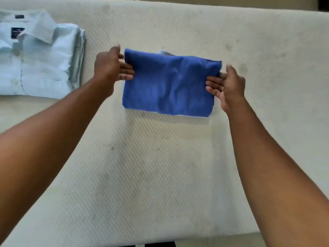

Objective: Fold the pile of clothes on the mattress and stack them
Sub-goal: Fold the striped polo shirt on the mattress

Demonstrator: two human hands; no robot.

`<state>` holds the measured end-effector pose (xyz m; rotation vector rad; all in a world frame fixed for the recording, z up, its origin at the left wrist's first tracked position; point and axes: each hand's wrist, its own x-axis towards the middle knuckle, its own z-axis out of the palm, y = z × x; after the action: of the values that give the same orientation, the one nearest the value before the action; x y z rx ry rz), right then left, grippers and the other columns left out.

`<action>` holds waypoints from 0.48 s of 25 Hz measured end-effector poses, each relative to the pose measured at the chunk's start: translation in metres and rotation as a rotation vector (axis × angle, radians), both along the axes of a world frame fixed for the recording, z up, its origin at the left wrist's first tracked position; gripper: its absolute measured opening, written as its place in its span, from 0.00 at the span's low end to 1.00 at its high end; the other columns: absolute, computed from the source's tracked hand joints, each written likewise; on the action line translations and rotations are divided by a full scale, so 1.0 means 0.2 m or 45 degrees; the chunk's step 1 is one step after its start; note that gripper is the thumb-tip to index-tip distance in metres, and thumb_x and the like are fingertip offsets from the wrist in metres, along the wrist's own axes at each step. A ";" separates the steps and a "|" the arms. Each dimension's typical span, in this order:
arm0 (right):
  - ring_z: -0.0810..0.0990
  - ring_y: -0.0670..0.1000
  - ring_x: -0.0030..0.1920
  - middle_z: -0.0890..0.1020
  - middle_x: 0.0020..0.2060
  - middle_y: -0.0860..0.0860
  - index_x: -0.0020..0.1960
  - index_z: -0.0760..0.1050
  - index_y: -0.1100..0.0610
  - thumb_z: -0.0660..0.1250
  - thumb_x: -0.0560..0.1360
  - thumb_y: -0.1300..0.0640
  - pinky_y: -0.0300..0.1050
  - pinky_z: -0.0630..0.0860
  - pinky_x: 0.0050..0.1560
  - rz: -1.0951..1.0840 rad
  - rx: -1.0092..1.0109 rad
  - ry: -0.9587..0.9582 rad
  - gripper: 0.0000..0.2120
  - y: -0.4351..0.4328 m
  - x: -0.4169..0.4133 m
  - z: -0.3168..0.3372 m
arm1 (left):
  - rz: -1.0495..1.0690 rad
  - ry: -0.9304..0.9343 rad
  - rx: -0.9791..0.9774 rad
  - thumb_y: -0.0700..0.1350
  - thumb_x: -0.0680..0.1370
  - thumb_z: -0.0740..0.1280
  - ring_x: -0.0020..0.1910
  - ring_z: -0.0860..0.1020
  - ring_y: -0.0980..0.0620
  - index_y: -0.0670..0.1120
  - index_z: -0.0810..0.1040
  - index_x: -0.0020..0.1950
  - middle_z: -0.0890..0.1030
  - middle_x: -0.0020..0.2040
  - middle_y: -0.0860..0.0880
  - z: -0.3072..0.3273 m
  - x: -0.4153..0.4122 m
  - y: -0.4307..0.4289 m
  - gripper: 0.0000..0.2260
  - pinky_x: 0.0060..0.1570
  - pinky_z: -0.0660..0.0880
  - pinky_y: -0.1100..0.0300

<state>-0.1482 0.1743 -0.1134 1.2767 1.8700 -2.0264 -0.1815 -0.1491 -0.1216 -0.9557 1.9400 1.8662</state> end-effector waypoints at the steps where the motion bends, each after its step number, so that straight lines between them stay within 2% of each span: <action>1: 0.86 0.57 0.40 0.86 0.47 0.62 0.50 0.77 0.62 0.63 0.83 0.48 0.50 0.84 0.40 -0.003 0.054 0.003 0.17 -0.02 -0.06 -0.06 | 0.021 0.029 -0.077 0.52 0.84 0.60 0.41 0.85 0.41 0.44 0.77 0.51 0.84 0.46 0.35 -0.04 -0.03 0.03 0.13 0.44 0.83 0.49; 3: 0.85 0.53 0.40 0.86 0.47 0.57 0.51 0.78 0.58 0.65 0.80 0.47 0.52 0.83 0.45 0.019 0.358 0.054 0.13 -0.07 -0.07 -0.18 | -0.057 0.221 -0.454 0.51 0.83 0.60 0.47 0.85 0.47 0.47 0.80 0.58 0.85 0.53 0.40 -0.13 0.03 0.10 0.13 0.53 0.82 0.52; 4: 0.86 0.52 0.43 0.87 0.47 0.54 0.53 0.79 0.57 0.65 0.78 0.47 0.51 0.82 0.49 0.068 0.640 0.148 0.13 -0.11 -0.03 -0.21 | -0.165 0.370 -0.682 0.51 0.83 0.60 0.52 0.84 0.49 0.47 0.80 0.64 0.86 0.55 0.44 -0.15 0.10 0.13 0.16 0.58 0.79 0.54; 6: 0.84 0.54 0.56 0.86 0.54 0.54 0.60 0.80 0.60 0.66 0.78 0.50 0.47 0.77 0.60 0.340 1.142 0.456 0.16 -0.22 0.08 -0.27 | -0.500 0.664 -0.954 0.51 0.84 0.60 0.66 0.79 0.48 0.43 0.75 0.74 0.81 0.67 0.44 -0.22 0.26 0.23 0.21 0.69 0.71 0.56; 7: 0.81 0.57 0.65 0.83 0.62 0.56 0.66 0.79 0.62 0.66 0.79 0.51 0.49 0.74 0.67 0.546 1.285 0.580 0.20 -0.27 0.11 -0.30 | -0.703 0.751 -1.043 0.52 0.84 0.59 0.74 0.73 0.46 0.41 0.71 0.77 0.75 0.74 0.42 -0.26 0.31 0.27 0.24 0.75 0.65 0.53; 9: 0.65 0.60 0.79 0.70 0.77 0.60 0.77 0.68 0.62 0.62 0.81 0.48 0.58 0.60 0.79 0.997 1.447 0.588 0.29 -0.34 0.11 -0.36 | -1.055 0.755 -1.264 0.57 0.86 0.55 0.83 0.56 0.42 0.42 0.58 0.83 0.59 0.83 0.40 -0.33 0.31 0.34 0.30 0.81 0.52 0.42; 10: 0.58 0.60 0.82 0.62 0.81 0.59 0.81 0.62 0.61 0.59 0.82 0.44 0.62 0.53 0.81 1.182 1.546 0.500 0.33 -0.34 0.09 -0.42 | -1.134 0.705 -1.382 0.59 0.86 0.53 0.84 0.51 0.42 0.44 0.53 0.85 0.53 0.84 0.41 -0.38 0.27 0.35 0.32 0.81 0.47 0.38; 12: 0.50 0.58 0.84 0.54 0.84 0.57 0.84 0.53 0.58 0.53 0.83 0.39 0.65 0.48 0.81 1.341 1.714 0.338 0.36 -0.29 0.05 -0.51 | -1.190 0.594 -1.511 0.64 0.85 0.48 0.84 0.46 0.42 0.48 0.47 0.85 0.48 0.85 0.43 -0.46 0.18 0.30 0.34 0.79 0.44 0.34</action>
<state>-0.1383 0.1163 -0.2154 -0.1849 3.0791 -0.2891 -0.1456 -0.0883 -0.2136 0.3322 2.9984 0.3225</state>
